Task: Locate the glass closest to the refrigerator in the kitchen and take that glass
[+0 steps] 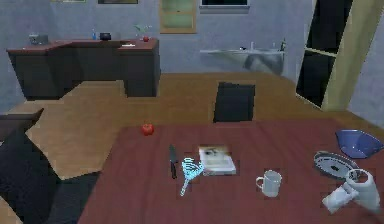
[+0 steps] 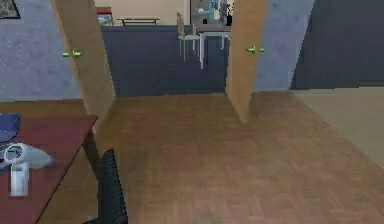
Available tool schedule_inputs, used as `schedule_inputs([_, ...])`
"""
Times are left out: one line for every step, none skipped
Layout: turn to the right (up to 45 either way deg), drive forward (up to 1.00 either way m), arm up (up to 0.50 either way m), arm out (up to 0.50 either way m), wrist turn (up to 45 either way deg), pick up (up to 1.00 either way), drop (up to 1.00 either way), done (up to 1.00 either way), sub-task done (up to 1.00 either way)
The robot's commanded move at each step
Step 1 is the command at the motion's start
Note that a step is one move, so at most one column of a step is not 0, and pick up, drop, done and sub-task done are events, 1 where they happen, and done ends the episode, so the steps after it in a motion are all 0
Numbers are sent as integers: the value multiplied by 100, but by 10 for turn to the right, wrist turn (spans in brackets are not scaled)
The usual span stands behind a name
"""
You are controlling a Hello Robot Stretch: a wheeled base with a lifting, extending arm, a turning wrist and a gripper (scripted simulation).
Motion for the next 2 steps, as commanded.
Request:
schedule_inputs([-450,0,0,0,0,0,0,0,0])
schedule_inputs([-450,0,0,0,0,0,0,0,0])
